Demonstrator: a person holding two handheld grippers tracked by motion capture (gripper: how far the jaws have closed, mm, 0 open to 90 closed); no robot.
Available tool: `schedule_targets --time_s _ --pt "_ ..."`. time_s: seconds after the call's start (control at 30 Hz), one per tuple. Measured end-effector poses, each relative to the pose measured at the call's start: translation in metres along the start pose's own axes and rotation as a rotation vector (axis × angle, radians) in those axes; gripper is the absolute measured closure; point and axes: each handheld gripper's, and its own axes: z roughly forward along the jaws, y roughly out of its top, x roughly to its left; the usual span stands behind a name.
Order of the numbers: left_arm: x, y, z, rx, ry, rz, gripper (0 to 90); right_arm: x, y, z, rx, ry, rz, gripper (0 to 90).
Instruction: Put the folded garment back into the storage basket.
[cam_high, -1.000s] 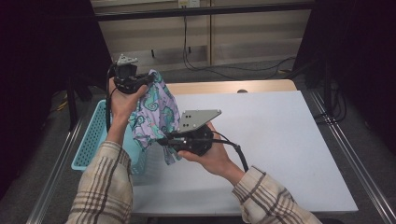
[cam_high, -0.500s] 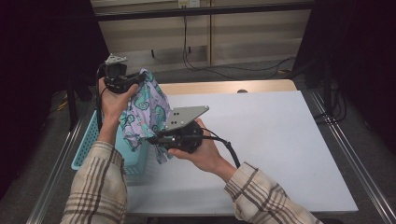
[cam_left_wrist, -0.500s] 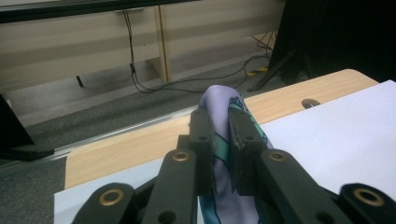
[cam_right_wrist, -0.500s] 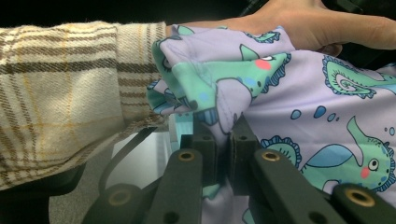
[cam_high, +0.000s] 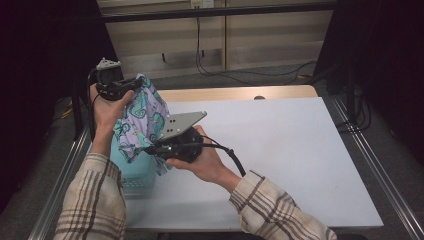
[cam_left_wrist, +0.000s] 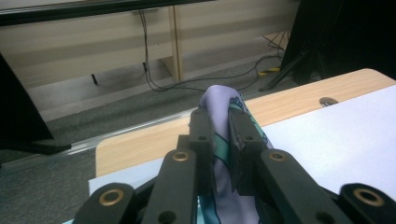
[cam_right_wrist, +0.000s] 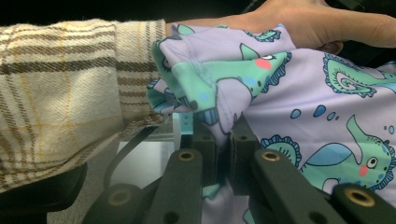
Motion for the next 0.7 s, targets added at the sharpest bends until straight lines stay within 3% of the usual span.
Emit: schedule_targets --time_s 0.53,0.7 --pt "0.025 -0.005 -0.006 0.01 0.025 0.005 81.5 -0.002 0.003 0.027 0.0 0.027 0.006 85.6" --pt "0.032 -0.012 -0.004 0.04 0.032 0.014 81.5 -0.003 0.002 0.037 0.003 0.04 0.013 85.6"
